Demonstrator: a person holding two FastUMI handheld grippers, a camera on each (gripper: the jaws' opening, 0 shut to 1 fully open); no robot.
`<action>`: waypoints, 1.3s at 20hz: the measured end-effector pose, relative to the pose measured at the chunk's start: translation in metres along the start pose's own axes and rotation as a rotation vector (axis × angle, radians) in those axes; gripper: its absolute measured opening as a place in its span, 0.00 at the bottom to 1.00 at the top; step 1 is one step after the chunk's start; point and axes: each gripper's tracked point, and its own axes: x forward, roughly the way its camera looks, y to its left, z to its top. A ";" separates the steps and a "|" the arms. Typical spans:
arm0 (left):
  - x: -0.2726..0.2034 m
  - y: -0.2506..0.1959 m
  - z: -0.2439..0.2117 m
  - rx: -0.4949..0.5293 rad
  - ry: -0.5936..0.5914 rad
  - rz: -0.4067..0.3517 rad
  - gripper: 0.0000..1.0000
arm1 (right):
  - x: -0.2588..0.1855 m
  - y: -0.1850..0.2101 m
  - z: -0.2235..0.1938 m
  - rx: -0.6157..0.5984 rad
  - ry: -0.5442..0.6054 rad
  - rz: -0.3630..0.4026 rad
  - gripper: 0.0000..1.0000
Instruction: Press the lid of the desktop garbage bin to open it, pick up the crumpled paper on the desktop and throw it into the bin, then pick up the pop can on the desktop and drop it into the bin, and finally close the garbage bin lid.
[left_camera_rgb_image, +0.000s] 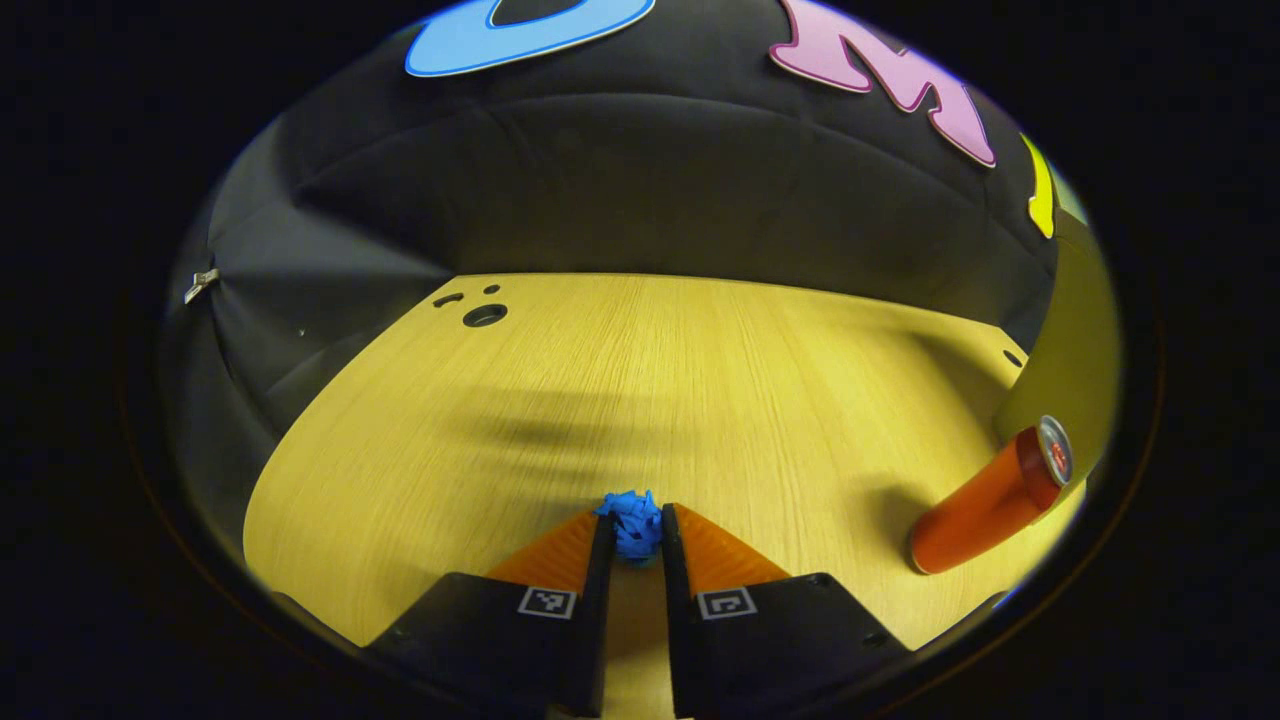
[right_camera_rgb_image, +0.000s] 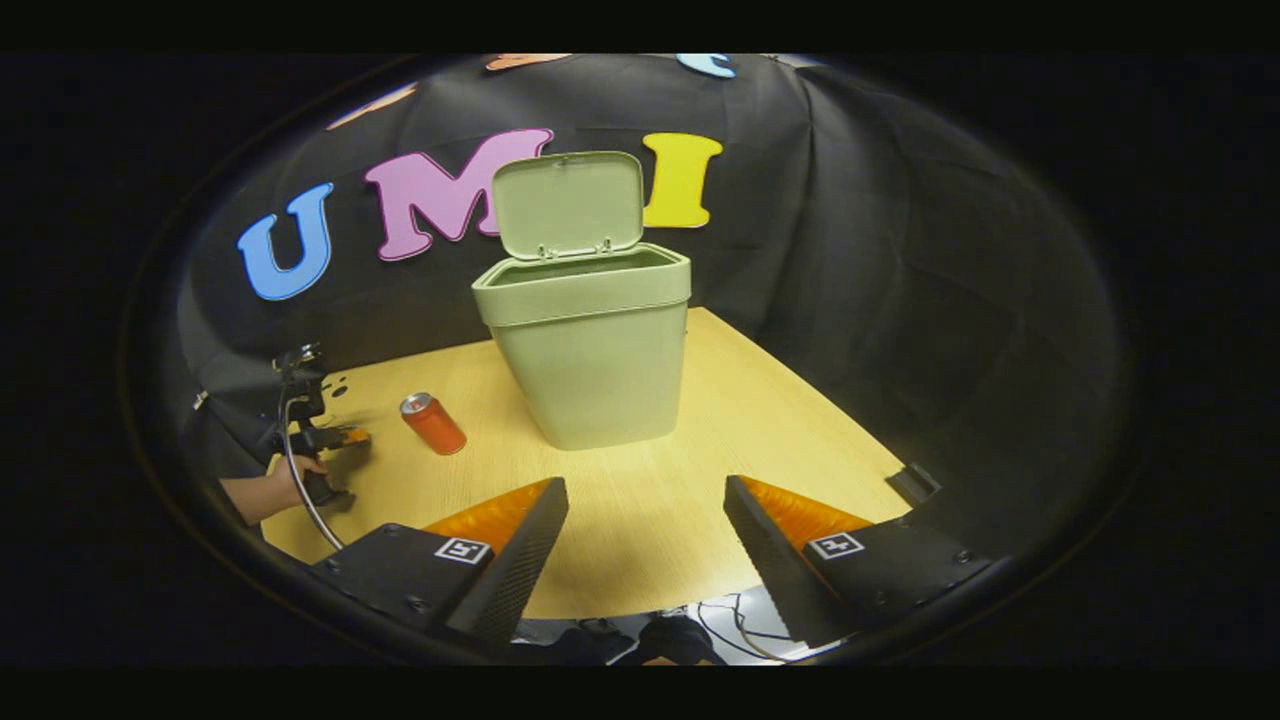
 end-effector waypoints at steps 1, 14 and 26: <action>-0.017 -0.007 0.015 0.008 -0.039 -0.021 0.33 | 0.002 0.000 0.000 -0.008 0.000 0.002 0.99; -0.203 -0.229 0.163 0.173 -0.324 -0.454 0.29 | 0.022 -0.030 0.019 -0.015 -0.031 0.052 0.99; -0.237 -0.455 0.191 0.309 -0.392 -0.694 0.32 | 0.072 -0.051 0.036 -0.049 -0.028 0.212 0.99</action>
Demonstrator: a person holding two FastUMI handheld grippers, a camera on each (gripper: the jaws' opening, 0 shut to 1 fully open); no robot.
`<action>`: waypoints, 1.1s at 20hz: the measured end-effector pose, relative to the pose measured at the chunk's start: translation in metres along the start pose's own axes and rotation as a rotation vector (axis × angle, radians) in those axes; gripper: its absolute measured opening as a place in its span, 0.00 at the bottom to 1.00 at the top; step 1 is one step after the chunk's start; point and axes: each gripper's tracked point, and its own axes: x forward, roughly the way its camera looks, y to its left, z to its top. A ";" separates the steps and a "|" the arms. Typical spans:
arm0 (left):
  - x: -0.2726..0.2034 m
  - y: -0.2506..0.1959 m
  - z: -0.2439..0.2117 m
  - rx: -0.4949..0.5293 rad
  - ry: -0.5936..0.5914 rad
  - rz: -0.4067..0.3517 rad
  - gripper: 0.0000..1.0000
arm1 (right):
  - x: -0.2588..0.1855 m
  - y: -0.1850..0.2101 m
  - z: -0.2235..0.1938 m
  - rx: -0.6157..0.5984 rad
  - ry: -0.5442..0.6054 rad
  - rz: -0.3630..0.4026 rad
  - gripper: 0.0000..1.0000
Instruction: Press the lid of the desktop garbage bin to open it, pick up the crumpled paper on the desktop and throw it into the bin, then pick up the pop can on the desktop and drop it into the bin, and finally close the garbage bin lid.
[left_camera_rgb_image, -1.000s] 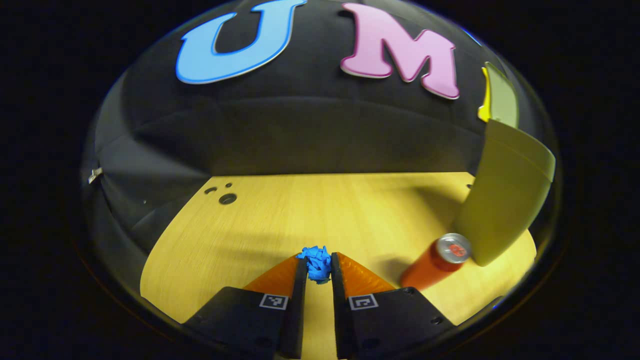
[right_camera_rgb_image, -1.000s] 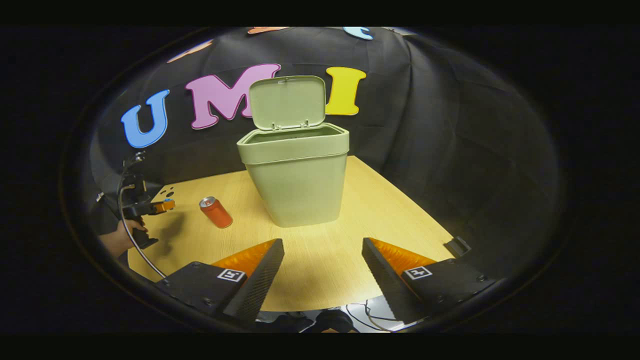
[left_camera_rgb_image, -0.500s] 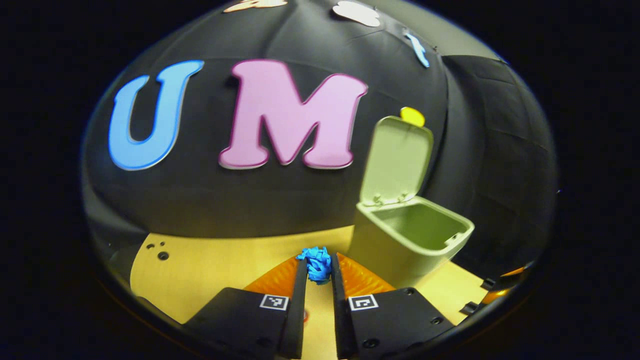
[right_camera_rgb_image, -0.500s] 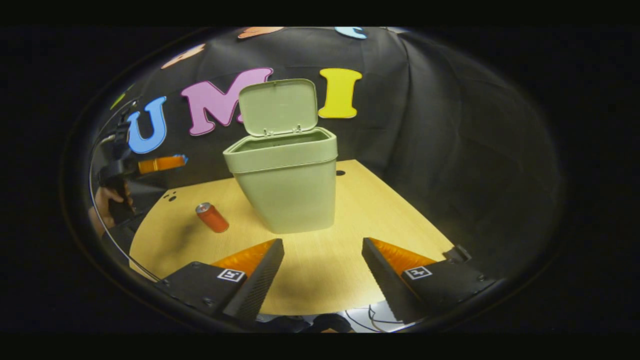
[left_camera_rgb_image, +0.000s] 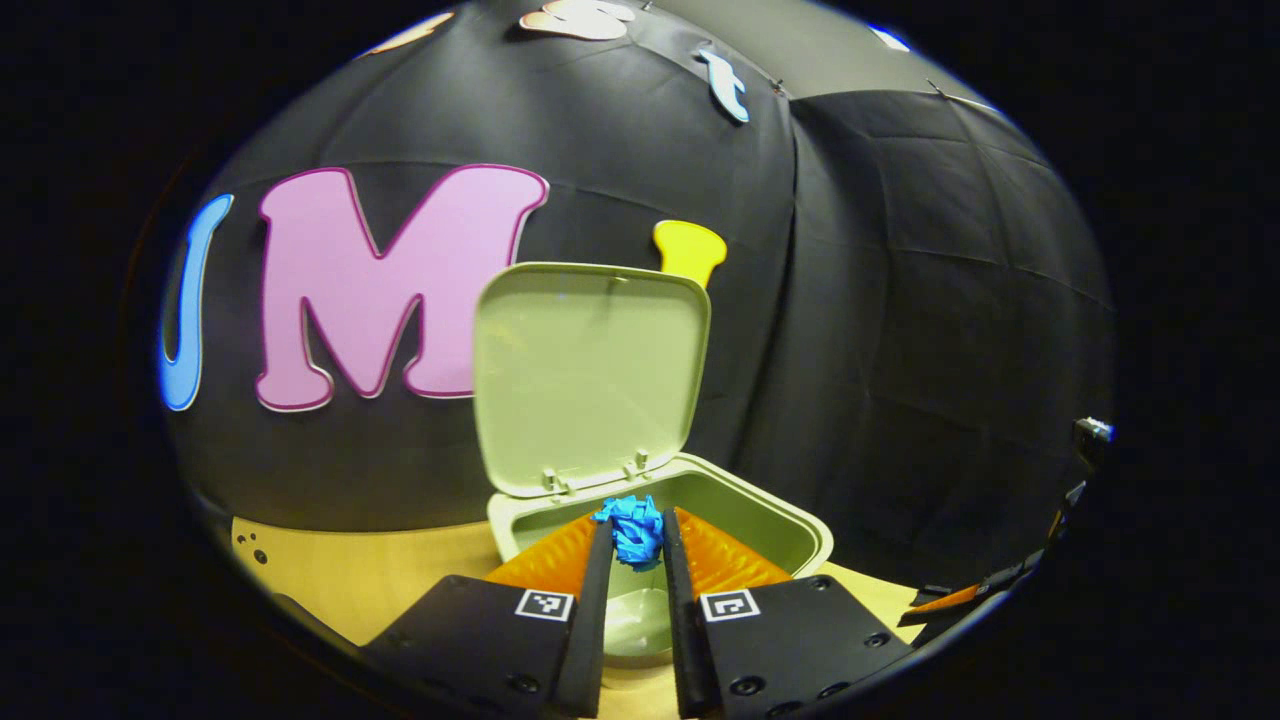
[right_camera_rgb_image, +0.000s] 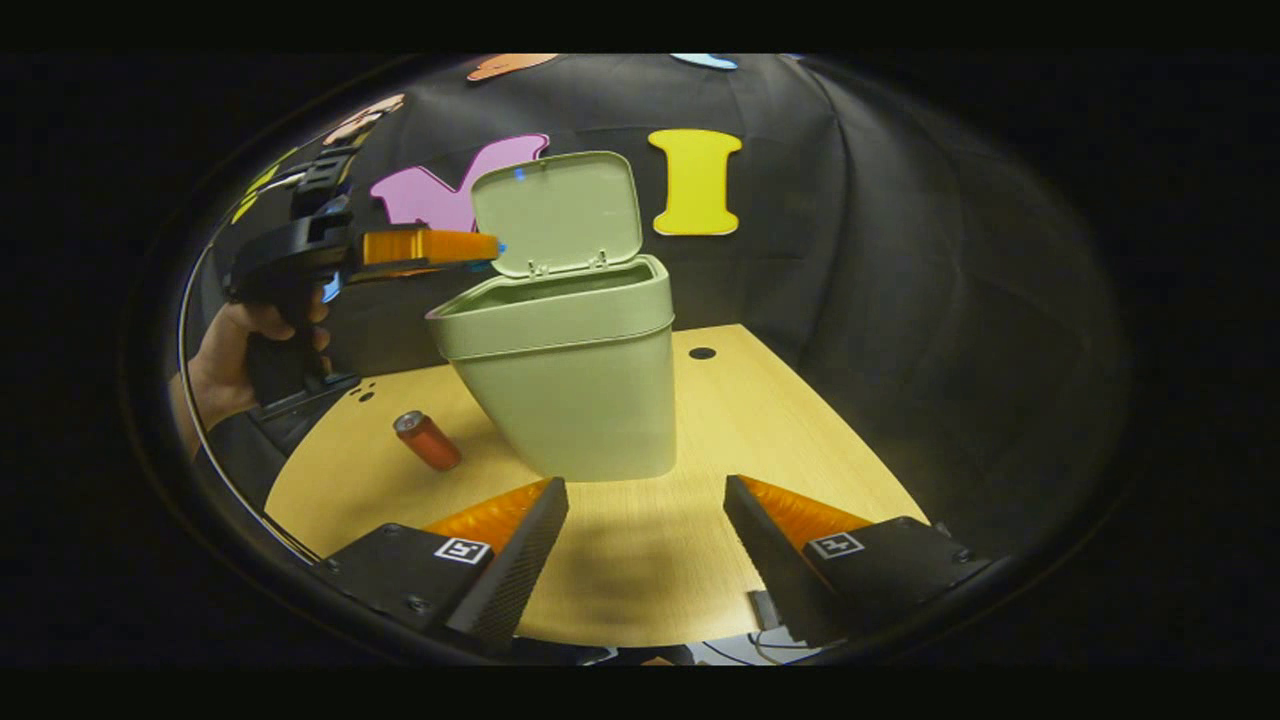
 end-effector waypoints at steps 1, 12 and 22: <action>0.006 -0.002 -0.001 -0.001 0.006 -0.001 0.33 | 0.005 0.000 -0.003 -0.010 0.012 0.021 0.99; -0.041 0.044 0.009 -0.014 -0.061 0.167 0.97 | 0.039 0.054 -0.008 -0.138 0.040 0.282 0.99; -0.261 0.146 -0.098 -0.081 0.070 0.647 0.97 | 0.060 0.150 -0.044 -0.348 0.041 0.454 0.99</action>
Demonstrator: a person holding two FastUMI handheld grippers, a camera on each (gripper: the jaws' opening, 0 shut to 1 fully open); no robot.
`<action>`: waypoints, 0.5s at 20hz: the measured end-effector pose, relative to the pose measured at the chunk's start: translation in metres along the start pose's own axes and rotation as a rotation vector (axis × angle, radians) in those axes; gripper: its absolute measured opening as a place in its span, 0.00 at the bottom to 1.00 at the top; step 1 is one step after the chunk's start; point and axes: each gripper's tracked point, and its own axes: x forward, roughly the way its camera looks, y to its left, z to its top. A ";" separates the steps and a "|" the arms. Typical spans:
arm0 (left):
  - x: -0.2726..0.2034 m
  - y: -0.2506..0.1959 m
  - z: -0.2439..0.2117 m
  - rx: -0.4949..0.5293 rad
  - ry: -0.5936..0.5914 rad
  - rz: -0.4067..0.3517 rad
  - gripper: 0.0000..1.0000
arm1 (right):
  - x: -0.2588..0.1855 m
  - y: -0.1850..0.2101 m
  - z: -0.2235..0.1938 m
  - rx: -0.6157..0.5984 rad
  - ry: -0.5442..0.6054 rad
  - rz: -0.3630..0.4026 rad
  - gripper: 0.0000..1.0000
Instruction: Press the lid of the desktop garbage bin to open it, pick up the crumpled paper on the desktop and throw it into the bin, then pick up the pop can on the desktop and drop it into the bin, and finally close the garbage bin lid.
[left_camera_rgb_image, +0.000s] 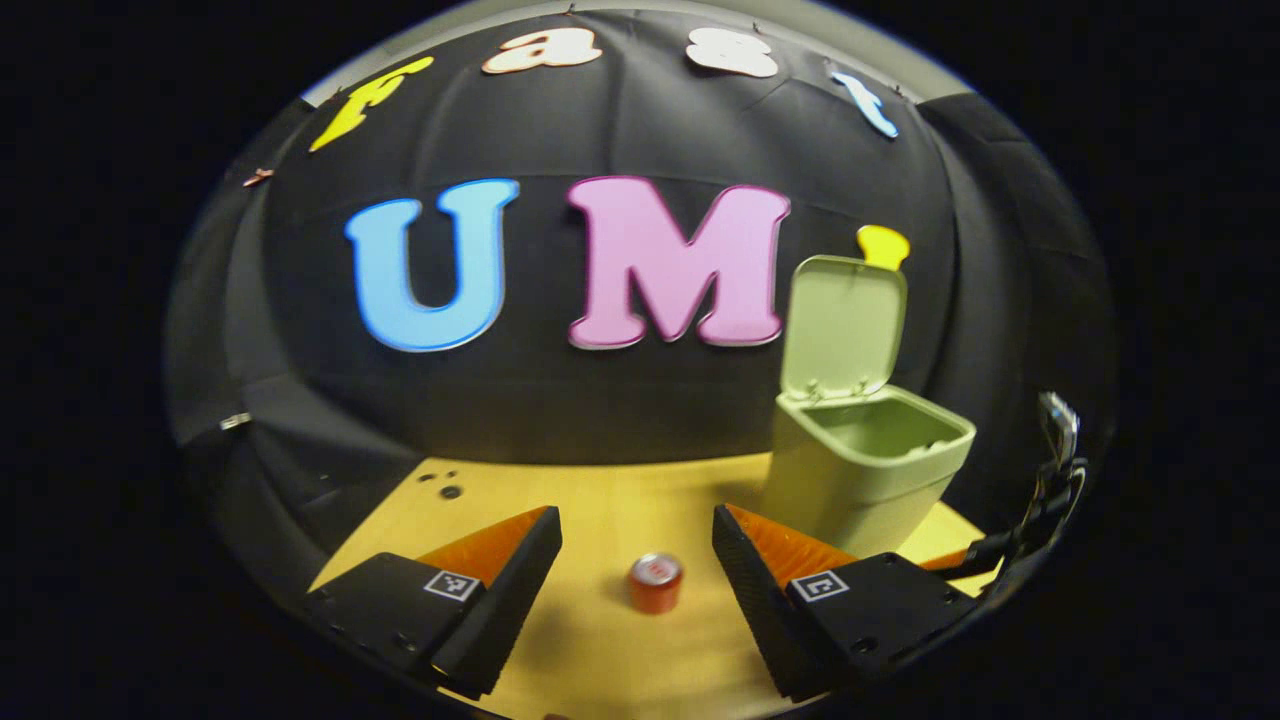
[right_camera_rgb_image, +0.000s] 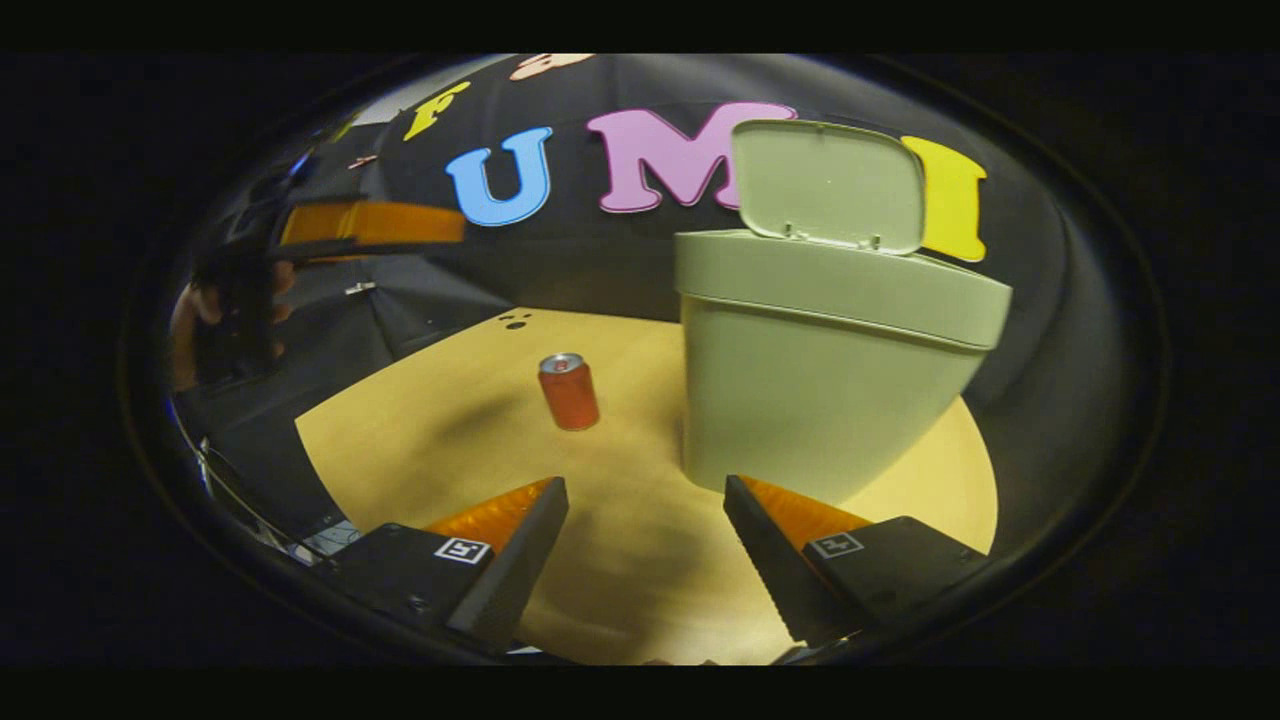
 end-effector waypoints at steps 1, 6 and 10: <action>-0.015 0.014 -0.017 -0.012 0.031 0.032 0.97 | 0.009 0.007 0.003 -0.009 0.000 0.011 0.99; -0.064 0.051 -0.076 -0.160 0.147 0.129 0.97 | 0.064 0.037 0.022 -0.071 -0.015 0.066 0.99; -0.082 0.079 -0.093 -0.191 0.159 0.199 0.96 | 0.105 0.055 0.025 -0.073 0.009 0.103 0.99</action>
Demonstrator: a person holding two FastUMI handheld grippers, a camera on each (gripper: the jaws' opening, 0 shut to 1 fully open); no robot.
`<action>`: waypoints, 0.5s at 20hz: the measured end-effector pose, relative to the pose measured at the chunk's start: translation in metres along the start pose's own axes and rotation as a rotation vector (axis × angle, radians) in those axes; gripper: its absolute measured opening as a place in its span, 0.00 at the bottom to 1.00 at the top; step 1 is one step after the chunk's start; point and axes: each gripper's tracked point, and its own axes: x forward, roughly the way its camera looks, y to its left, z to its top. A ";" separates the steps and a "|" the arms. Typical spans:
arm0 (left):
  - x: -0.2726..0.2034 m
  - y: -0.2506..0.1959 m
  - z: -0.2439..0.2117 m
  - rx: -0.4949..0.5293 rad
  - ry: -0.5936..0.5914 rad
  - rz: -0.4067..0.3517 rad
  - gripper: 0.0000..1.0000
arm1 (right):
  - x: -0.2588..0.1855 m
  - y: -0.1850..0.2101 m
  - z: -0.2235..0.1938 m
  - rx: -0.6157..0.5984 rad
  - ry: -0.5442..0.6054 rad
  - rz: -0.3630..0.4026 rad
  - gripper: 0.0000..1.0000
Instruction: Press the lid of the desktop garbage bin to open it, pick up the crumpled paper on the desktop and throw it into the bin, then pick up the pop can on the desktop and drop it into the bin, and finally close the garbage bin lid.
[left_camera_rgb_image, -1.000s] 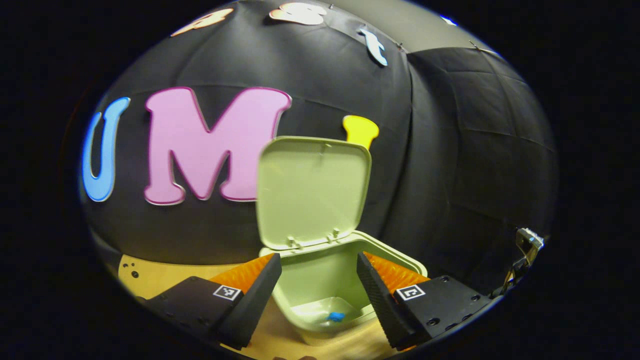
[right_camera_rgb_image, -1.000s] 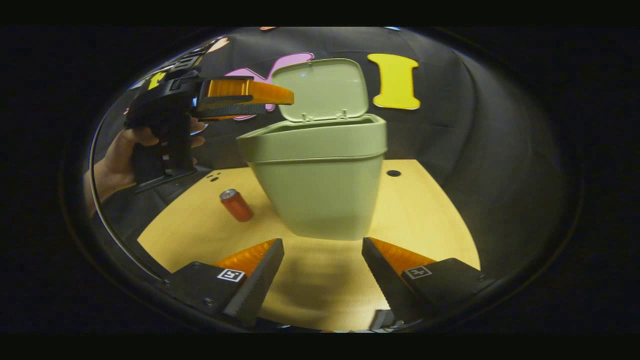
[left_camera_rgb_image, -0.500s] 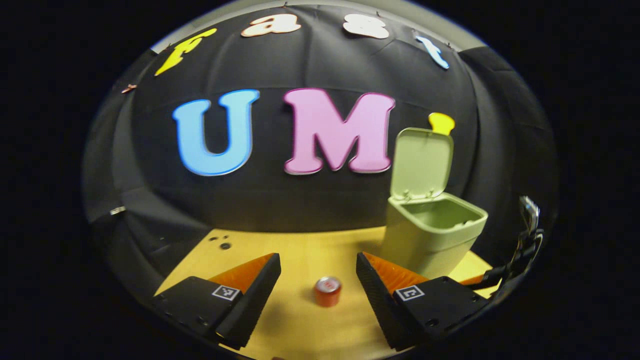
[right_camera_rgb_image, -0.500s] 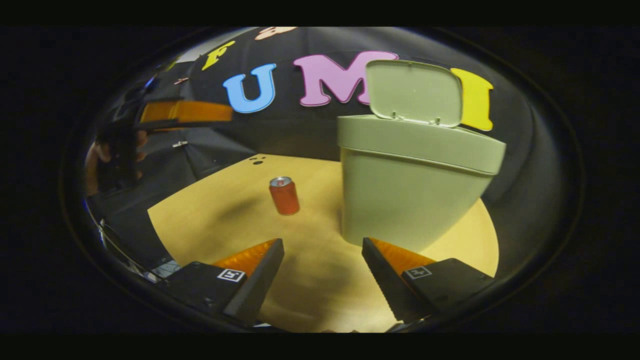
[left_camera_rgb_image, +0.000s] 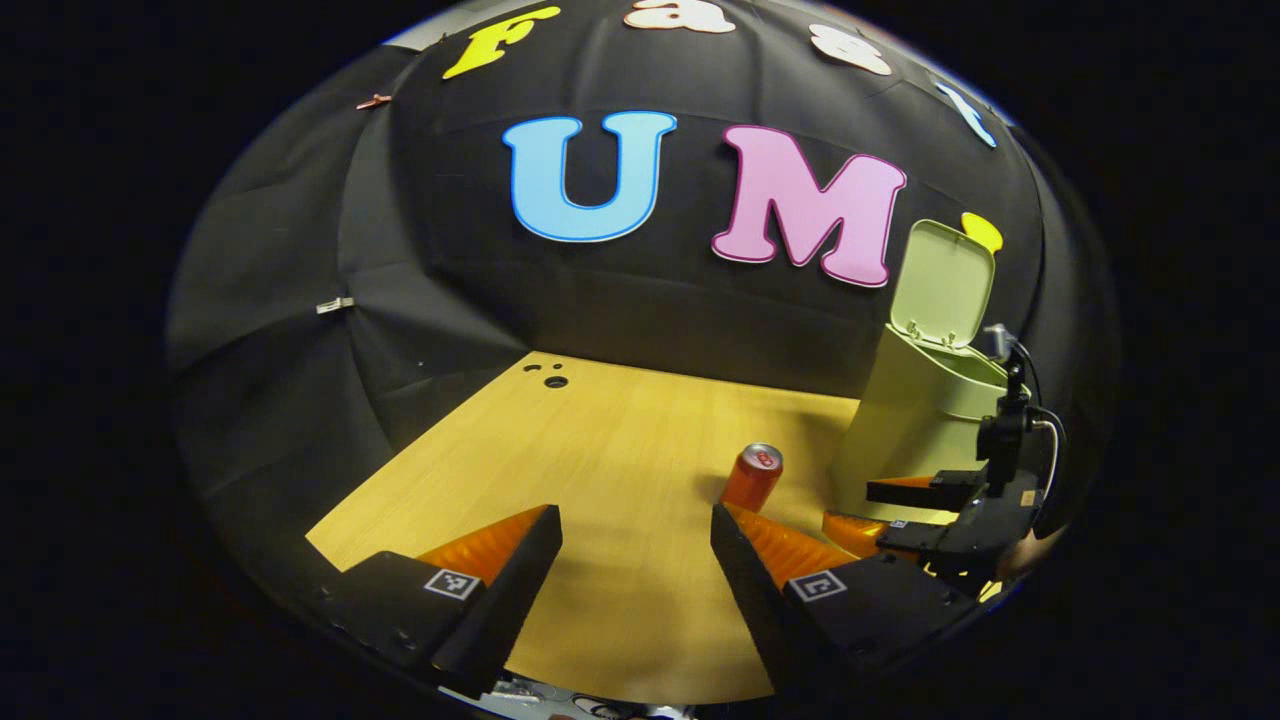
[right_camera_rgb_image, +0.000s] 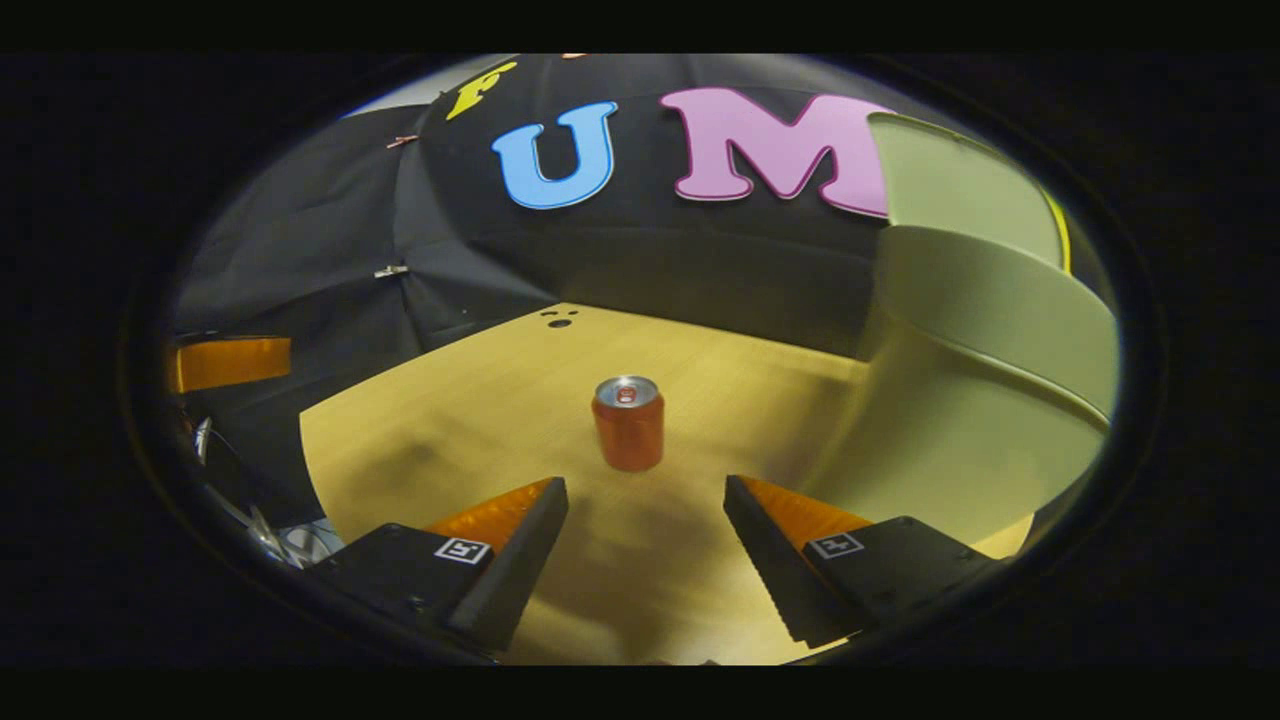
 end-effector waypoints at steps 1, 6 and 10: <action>-0.003 0.005 -0.003 0.002 0.001 0.013 0.96 | 0.010 0.002 0.000 -0.003 0.003 -0.001 0.99; -0.014 0.022 -0.026 -0.017 0.055 0.057 0.96 | 0.059 0.013 -0.007 -0.014 0.026 -0.001 0.99; -0.016 0.033 -0.039 -0.016 0.092 0.082 0.96 | 0.094 0.010 0.000 -0.006 0.017 -0.023 0.99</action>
